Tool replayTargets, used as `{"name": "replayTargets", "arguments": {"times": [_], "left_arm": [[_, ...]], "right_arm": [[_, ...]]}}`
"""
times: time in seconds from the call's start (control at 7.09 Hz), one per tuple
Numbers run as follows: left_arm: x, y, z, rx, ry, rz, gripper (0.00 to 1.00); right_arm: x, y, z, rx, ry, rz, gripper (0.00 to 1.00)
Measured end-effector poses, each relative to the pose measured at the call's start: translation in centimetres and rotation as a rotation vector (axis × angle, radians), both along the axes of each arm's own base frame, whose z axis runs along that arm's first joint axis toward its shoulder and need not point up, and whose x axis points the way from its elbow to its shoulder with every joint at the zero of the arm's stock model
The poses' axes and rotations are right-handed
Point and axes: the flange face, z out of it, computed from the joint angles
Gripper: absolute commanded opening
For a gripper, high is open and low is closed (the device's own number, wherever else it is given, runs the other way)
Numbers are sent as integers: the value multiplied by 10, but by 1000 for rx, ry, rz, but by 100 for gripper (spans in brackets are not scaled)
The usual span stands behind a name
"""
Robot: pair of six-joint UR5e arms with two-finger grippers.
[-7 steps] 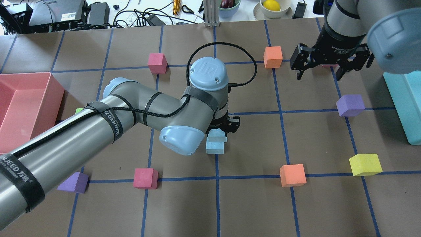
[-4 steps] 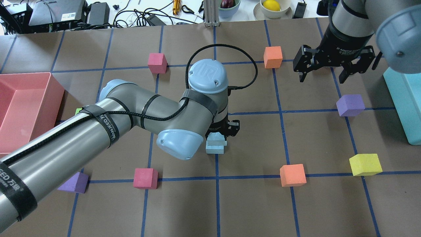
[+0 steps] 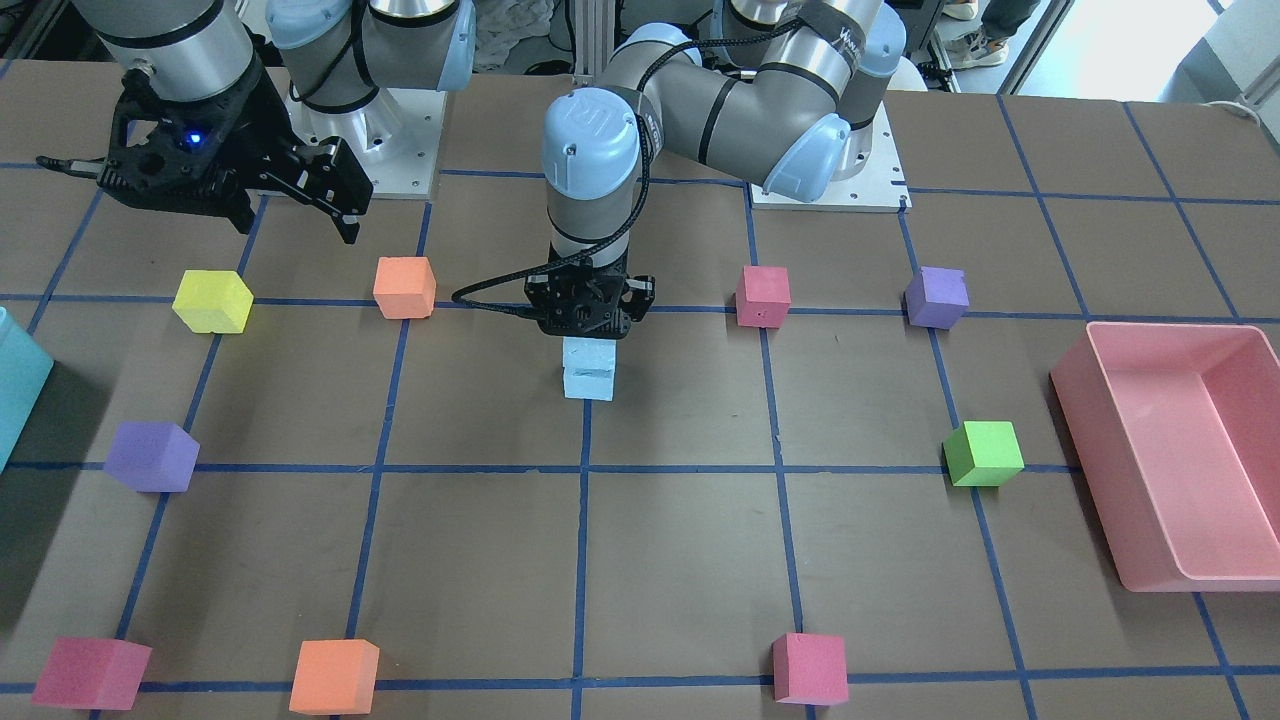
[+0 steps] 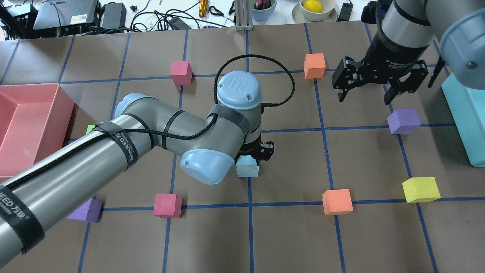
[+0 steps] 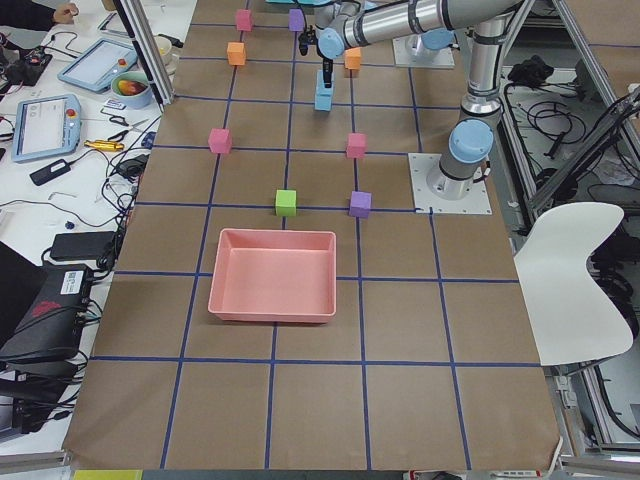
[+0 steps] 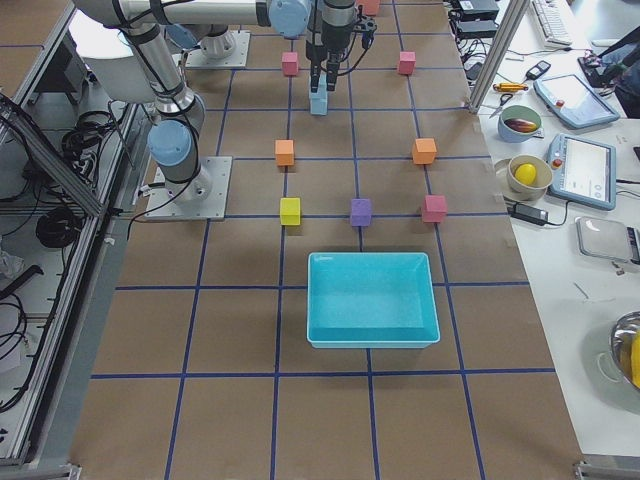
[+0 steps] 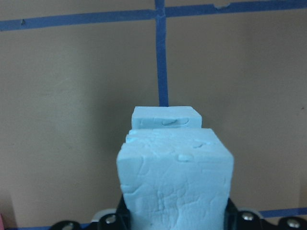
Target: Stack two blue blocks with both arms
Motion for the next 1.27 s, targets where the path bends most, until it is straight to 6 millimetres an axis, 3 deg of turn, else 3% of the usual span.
{"name": "replayTargets", "arguments": {"times": [0.14,0.28,0.71,0.85,1.13,1.27], "left_arm": [[0,-1,-2,4,-2,2,50],[0,-1,-4,6,-3,4,79],[0,-1,-7,5,-7,10,100],[2,-5,5,-19,6,16,100],[26,-30,56,-72,32,65,100],[52,-48,89,-77,33,90,100]], "right_arm": [[1,2,1,-1,1,2,100],[1,2,2,-2,2,3,100],[-1,4,3,-5,21,5,100],[-1,4,3,-4,23,5,100],[-2,4,2,-3,24,10,100],[-2,4,2,-3,24,18,100]]}}
